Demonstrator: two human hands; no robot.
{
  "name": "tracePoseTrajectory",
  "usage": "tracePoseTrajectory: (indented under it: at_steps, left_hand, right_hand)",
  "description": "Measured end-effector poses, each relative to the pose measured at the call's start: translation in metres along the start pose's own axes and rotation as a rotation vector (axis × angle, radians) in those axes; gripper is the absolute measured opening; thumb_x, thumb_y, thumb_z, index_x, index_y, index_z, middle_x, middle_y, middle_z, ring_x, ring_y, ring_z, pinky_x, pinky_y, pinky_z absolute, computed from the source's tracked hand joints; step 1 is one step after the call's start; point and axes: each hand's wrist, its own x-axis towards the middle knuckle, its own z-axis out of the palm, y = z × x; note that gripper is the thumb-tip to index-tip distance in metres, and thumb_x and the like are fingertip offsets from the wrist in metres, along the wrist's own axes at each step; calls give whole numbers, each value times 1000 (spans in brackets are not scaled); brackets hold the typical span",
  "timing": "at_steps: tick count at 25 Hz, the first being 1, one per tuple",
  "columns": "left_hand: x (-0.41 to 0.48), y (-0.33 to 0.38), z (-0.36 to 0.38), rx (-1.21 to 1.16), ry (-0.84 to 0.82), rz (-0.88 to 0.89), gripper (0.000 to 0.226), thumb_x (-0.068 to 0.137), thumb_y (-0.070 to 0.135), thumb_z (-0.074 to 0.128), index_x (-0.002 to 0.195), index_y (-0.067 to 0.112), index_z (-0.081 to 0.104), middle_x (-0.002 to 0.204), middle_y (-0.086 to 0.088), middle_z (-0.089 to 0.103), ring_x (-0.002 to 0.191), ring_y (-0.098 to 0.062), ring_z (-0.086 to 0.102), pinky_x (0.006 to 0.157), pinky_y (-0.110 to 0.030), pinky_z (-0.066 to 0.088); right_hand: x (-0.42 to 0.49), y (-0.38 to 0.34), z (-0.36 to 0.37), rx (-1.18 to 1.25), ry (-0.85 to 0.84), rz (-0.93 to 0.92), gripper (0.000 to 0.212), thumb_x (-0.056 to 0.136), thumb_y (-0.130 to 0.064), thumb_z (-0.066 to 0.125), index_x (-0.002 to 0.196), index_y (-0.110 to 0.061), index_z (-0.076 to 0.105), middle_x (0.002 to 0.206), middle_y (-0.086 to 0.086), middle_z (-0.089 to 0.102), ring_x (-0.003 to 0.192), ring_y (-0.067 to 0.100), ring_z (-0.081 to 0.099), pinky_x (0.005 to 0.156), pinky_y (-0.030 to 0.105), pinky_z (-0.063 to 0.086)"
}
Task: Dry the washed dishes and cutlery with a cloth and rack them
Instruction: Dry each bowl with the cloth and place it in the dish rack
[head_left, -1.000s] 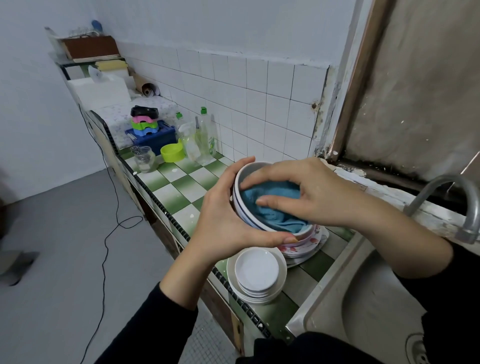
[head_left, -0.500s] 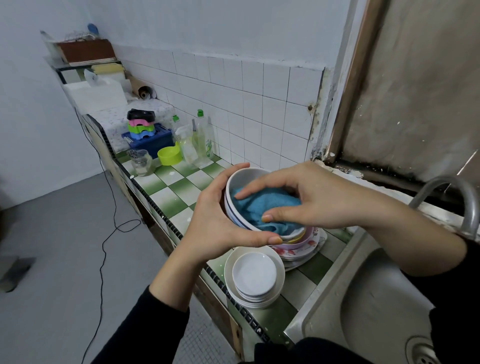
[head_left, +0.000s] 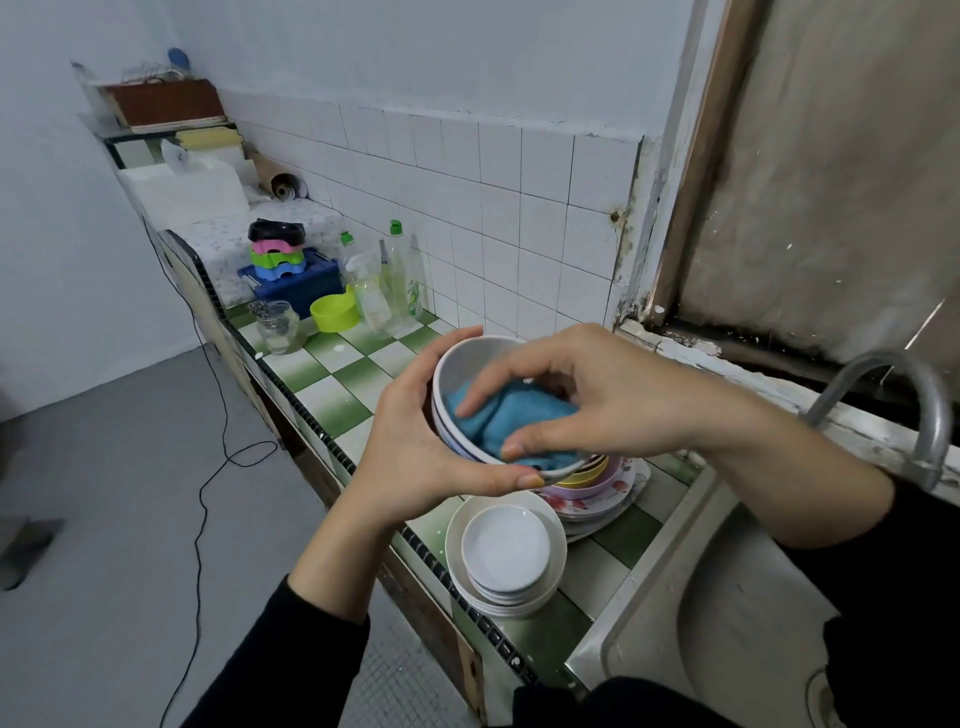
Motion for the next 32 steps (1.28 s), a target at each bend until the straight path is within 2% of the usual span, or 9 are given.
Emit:
tracePoseTrajectory:
  at_steps: [2, 4, 8, 12, 17, 21, 25, 29, 32]
  left_hand:
    - [-3, -5, -4, 28, 5, 3, 111, 32, 46, 93, 129, 13, 51, 114, -3, 66, 106, -17, 63, 92, -32, 50]
    - [-6, -9, -3, 43, -7, -16, 109, 33, 58, 91, 127, 17, 53, 115, 3, 66, 106, -16, 63, 92, -31, 49]
    - [0, -18, 2, -54, -110, -100, 94, 41, 55, 91, 119, 13, 58, 106, 3, 68, 97, -15, 64, 83, -27, 50]
    - [3, -34, -8, -101, -120, -150, 93, 40, 56, 91, 117, 14, 59, 103, 6, 69, 95, -12, 63, 81, -25, 50]
    - [3, -53, -7, -95, -112, -225, 107, 32, 62, 91, 119, 8, 57, 106, 1, 67, 98, -12, 62, 84, -26, 49]
    - [5, -59, -5, -108, -156, -249, 101, 35, 58, 91, 116, 7, 58, 101, 10, 70, 95, -9, 63, 82, -23, 49]
    - [3, -63, -5, -110, -115, -274, 107, 30, 60, 92, 117, 6, 58, 102, 5, 69, 95, -10, 63, 82, -23, 49]
    - [2, -65, -7, -100, -107, -278, 109, 31, 59, 92, 118, 5, 58, 103, -1, 68, 94, -12, 64, 80, -25, 50]
    - [-1, -64, -6, -47, -57, -266, 107, 25, 54, 93, 118, 15, 57, 105, 4, 67, 94, -5, 64, 81, -21, 49]
  right_hand:
    - [-2, 1, -13, -80, -218, -5, 36, 81, -3, 74, 106, -28, 70, 103, -7, 70, 94, 8, 64, 86, 26, 51]
    - [-1, 7, -20, -423, -307, -57, 37, 81, -3, 68, 105, -31, 70, 107, -11, 67, 94, 6, 60, 83, 23, 47]
    - [9, 26, -11, -917, -123, -291, 42, 77, -2, 67, 106, -33, 69, 121, -3, 61, 97, 24, 60, 72, 34, 50]
    - [17, 44, -5, -923, -72, -483, 36, 81, -5, 59, 107, -27, 70, 115, 5, 64, 89, 28, 58, 71, 37, 52]
    - [22, 43, -5, -767, -463, -81, 47, 85, -1, 58, 119, -32, 65, 118, -3, 62, 105, 18, 56, 84, 26, 40]
    - [29, 54, -3, -609, -349, -66, 46, 83, -2, 61, 118, -30, 68, 118, -1, 62, 106, 17, 55, 93, 26, 38]
    - [30, 54, -6, -507, -437, 68, 43, 82, -12, 70, 118, -37, 67, 109, -9, 66, 95, 14, 58, 88, 36, 46]
    - [34, 60, 3, -554, -309, 35, 42, 85, -13, 66, 120, -36, 65, 113, -4, 65, 102, 17, 57, 91, 41, 44]
    - [33, 61, 2, -476, -415, 122, 41, 85, -14, 68, 119, -37, 65, 108, -5, 67, 95, 15, 59, 87, 37, 48]
